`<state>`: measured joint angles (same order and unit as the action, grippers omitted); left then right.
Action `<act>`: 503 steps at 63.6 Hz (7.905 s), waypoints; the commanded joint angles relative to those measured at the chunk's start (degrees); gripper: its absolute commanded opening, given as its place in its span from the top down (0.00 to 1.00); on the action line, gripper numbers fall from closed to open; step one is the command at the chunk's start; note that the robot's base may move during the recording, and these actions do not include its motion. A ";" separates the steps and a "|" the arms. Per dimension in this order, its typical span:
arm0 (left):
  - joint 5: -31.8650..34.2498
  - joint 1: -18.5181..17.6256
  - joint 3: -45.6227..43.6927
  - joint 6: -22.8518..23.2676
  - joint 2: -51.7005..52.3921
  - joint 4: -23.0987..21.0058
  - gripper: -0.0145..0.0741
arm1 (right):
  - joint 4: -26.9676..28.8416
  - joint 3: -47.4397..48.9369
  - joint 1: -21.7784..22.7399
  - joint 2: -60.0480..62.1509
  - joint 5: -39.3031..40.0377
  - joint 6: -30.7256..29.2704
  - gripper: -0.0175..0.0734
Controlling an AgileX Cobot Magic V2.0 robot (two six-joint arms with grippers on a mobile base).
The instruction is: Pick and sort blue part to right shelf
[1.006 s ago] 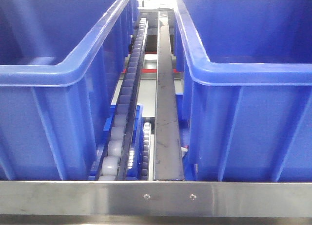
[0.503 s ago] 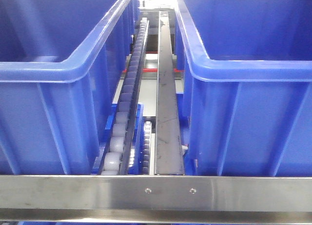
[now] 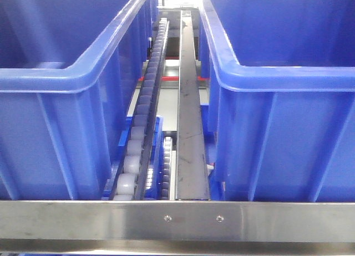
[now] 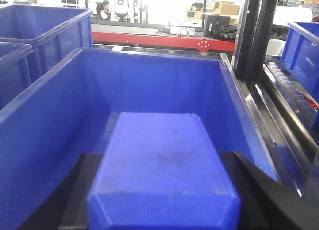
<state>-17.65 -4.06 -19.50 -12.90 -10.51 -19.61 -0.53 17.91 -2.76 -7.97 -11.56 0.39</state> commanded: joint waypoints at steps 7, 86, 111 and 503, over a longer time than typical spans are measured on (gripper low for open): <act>5.85 -0.46 -1.69 0.23 -0.67 -0.54 0.38 | -0.48 1.66 0.38 -0.63 6.31 -0.39 0.33; 9.45 -0.70 -22.65 -9.40 -45.53 -6.58 0.38 | 2.08 12.99 0.13 -39.11 14.05 -0.39 0.33; 9.58 -0.70 -22.80 -9.30 -48.74 -7.40 0.38 | 2.08 12.99 0.13 -41.67 14.09 -0.39 0.33; 22.31 0.39 21.23 8.85 12.19 14.62 0.69 | 2.43 -18.44 0.87 9.77 21.93 -0.85 0.75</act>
<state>0.00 -3.72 0.40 -4.68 0.27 -4.43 1.95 -1.76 -2.26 0.63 5.08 0.00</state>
